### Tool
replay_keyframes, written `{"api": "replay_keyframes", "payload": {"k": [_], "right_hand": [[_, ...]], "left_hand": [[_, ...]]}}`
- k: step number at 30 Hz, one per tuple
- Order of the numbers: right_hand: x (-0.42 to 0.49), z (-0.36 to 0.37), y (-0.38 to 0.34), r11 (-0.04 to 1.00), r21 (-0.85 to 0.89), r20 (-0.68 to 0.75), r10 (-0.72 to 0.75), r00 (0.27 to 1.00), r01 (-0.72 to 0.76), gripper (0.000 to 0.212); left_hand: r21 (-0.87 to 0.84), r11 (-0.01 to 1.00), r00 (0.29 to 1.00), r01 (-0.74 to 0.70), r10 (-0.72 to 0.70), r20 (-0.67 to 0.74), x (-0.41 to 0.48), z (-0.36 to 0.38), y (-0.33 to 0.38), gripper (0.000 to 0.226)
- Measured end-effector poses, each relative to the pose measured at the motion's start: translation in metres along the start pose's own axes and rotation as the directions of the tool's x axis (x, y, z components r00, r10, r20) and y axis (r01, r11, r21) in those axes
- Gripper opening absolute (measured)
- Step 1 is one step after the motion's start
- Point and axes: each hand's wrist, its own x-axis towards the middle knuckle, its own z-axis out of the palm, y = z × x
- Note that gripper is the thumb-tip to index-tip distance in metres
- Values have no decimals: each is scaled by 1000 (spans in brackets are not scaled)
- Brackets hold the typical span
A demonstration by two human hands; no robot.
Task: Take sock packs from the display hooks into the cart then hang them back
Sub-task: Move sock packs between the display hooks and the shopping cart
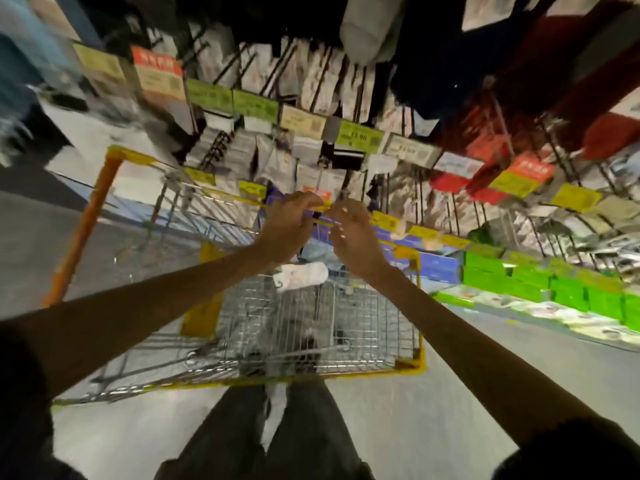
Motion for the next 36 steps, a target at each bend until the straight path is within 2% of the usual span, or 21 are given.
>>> {"api": "replay_keyframes", "payload": {"k": [3,6,11,15,17,20,23,27,29,32,36], "right_hand": [[-20,34,13,987,105,-3,121,993,-120,30],[-40,82,32,971,140,69,188,980,-196,32],[-75,164,67,942,139,204,275,940,-305,32],[-104,225,104,923,85,335,327,884,-374,40],[-120,253,123,928,40,367,330,870,-369,46],[-142,293,152,922,-47,478,359,802,-385,57],[-157,331,181,934,-140,551,349,758,-328,66],[-146,374,216,948,-252,560,306,769,-194,78],[-133,390,229,945,-286,550,298,781,-159,75],[-115,406,237,944,-295,512,288,809,-150,71],[-104,414,243,958,-282,462,176,869,-45,77]], "left_hand": [[-6,996,996,87,-87,9,-17,26,-26,39],[43,976,975,215,-217,45,-40,66,-69,41],[15,927,917,376,-374,135,-88,134,-135,41],[75,912,894,404,-411,177,-107,182,-190,45],[82,870,852,486,-493,177,-108,206,-214,45],[95,786,764,610,-616,192,-109,240,-249,48],[159,725,682,671,-687,252,-112,267,-278,54],[115,649,608,752,-750,259,-108,287,-311,58],[95,598,561,796,-787,256,-105,292,-328,56],[-33,509,503,860,-836,219,-99,294,-341,52],[-197,423,459,885,-865,204,-91,289,-345,59]]}}
